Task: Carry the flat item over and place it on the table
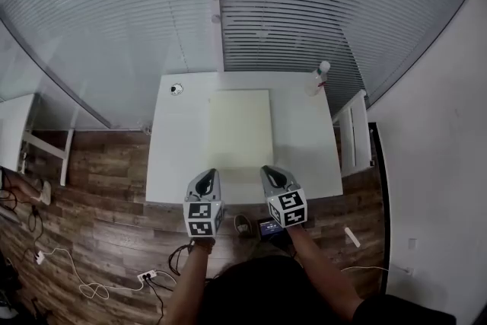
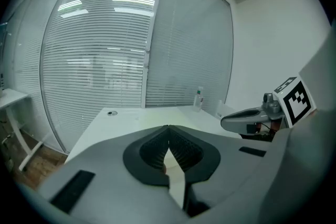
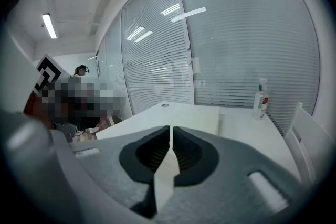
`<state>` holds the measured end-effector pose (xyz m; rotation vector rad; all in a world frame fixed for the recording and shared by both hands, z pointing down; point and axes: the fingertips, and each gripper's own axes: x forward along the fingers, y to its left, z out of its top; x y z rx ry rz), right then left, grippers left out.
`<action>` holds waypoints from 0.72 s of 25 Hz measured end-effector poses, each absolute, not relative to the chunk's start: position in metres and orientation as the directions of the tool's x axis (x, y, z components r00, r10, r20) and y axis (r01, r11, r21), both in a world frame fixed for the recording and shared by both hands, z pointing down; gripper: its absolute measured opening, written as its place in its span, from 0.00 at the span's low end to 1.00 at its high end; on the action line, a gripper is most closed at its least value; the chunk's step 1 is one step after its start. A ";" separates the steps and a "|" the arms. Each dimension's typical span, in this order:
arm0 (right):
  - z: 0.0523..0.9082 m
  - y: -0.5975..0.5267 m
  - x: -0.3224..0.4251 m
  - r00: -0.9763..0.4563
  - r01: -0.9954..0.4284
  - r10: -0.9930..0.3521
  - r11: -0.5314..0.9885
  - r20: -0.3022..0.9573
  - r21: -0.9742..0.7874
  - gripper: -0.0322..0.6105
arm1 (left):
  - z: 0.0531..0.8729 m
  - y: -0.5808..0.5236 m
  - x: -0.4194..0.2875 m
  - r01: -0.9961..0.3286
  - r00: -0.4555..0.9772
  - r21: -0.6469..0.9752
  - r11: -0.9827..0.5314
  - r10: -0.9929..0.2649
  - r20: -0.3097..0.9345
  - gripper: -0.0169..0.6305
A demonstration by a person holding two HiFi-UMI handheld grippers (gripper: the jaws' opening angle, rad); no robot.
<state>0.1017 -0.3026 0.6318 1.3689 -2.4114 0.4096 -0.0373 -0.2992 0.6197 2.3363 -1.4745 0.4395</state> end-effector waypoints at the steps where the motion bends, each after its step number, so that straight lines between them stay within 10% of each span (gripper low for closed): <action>1: 0.630 -0.299 0.099 -0.482 -0.863 -0.768 0.499 0.422 -0.079 0.07 | 0.616 -0.296 -0.038 -0.908 0.412 0.121 -0.401 -0.806 0.425 0.03; 18: 0.577 -0.220 0.051 -0.524 -0.837 -0.781 0.547 0.341 -0.032 0.07 | 0.574 -0.208 -0.040 -0.902 0.430 0.108 -0.419 -0.844 0.321 0.03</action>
